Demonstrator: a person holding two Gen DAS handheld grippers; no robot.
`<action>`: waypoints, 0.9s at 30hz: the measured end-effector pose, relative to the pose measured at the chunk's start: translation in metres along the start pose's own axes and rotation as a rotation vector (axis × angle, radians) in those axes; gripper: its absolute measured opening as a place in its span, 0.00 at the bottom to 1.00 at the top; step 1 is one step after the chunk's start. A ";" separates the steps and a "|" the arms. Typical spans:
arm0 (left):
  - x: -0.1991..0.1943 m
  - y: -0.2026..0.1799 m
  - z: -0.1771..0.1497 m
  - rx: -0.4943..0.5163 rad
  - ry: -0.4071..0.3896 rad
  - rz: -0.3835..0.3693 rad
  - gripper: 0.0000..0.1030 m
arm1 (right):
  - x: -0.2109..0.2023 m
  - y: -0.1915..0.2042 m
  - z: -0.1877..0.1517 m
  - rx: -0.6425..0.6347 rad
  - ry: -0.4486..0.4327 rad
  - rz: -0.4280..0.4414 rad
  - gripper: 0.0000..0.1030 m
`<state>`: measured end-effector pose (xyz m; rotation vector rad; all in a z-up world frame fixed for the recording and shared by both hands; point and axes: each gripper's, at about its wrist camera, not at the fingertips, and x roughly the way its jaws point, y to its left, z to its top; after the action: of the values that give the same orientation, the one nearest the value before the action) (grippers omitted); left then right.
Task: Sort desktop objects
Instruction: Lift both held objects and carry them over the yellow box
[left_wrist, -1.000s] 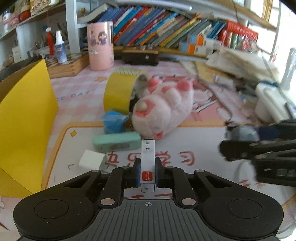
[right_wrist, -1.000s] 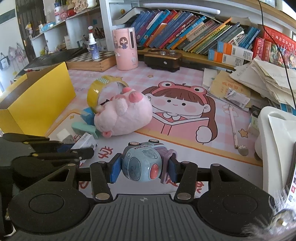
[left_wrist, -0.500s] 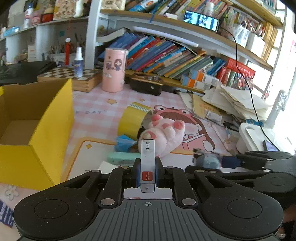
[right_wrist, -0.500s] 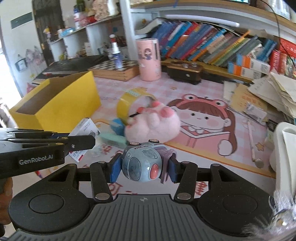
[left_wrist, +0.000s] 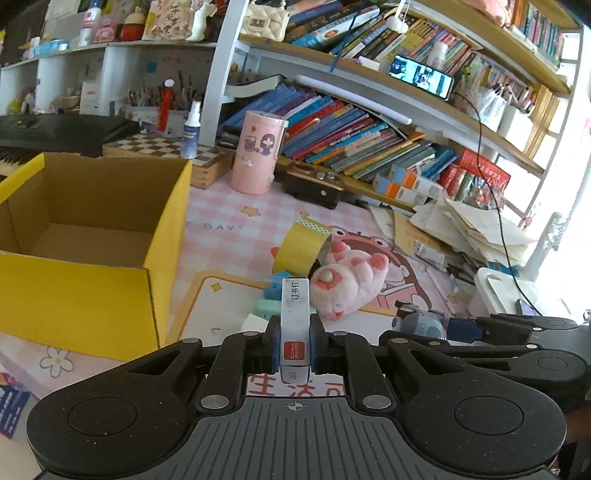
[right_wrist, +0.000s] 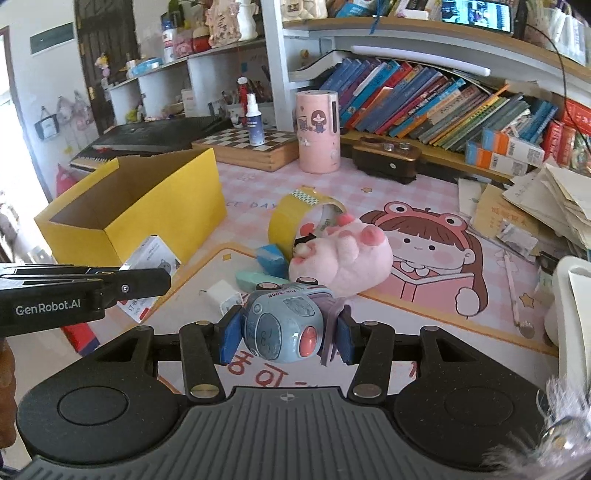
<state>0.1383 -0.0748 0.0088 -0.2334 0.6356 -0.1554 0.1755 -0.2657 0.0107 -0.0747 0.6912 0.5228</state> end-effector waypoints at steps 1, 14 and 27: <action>-0.002 0.003 -0.001 0.005 -0.001 -0.008 0.14 | -0.001 0.003 -0.001 0.006 0.001 -0.007 0.46; -0.044 0.054 -0.030 0.005 0.050 -0.049 0.14 | -0.013 0.074 -0.028 0.052 0.056 -0.046 0.46; -0.106 0.111 -0.062 0.018 0.087 -0.006 0.14 | -0.022 0.162 -0.062 0.071 0.083 0.012 0.46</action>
<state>0.0250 0.0446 -0.0088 -0.2124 0.7195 -0.1774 0.0464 -0.1494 -0.0065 -0.0254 0.7910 0.5084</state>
